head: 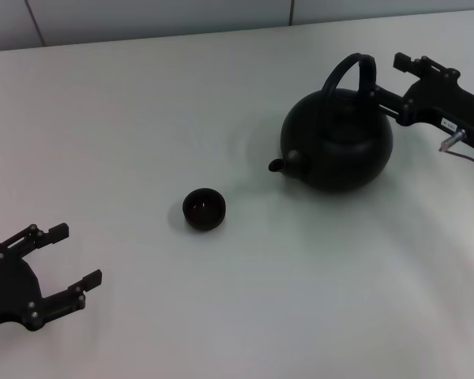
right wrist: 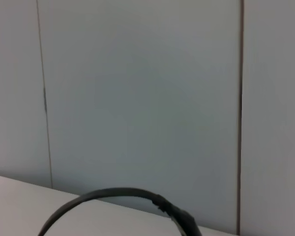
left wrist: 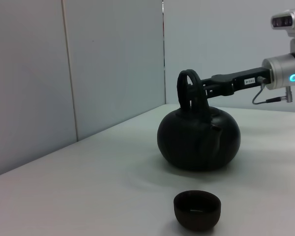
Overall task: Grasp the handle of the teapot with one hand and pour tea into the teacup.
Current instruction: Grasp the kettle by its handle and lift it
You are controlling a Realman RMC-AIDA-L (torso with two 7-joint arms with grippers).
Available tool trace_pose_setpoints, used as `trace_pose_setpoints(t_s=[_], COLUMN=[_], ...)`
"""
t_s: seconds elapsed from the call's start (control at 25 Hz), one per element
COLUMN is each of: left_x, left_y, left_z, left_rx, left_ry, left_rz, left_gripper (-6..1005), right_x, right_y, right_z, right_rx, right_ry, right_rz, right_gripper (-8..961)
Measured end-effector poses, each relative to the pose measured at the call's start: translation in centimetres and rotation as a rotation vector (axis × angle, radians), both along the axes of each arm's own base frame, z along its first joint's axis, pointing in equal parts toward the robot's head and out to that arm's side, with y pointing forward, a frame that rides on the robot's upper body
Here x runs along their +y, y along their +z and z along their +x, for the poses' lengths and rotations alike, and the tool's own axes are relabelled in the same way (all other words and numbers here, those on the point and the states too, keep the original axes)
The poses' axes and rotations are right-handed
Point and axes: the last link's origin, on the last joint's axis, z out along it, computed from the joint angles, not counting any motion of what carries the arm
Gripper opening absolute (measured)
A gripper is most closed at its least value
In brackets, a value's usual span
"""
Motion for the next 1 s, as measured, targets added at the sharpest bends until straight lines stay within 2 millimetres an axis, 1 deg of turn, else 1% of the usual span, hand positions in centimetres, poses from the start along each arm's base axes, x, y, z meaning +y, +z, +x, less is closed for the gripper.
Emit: trace_pose_setpoints(t_s=[0.16,0.8,1.0], left_x=[0.01,0.31,0.39], left_y=[0.00,0.09,0.09], left_z=[-0.01,0.07,0.11], left_rx=[0.001,-0.002,-0.003], left_ry=[0.001,0.001,0.002], left_rz=[0.000,0.011,0.014], left_gripper=[808,807,807], right_x=[0.55,0.69,0.81], right_y=[-0.04,-0.26,-0.02], right_z=[-0.19,-0.27,-0.37], right_rx=[-0.023,-0.074,-0.129], right_ry=[0.001,0.021,0.050], right_rz=[-0.011,-0.047,-0.059], right_gripper=[740,740,739])
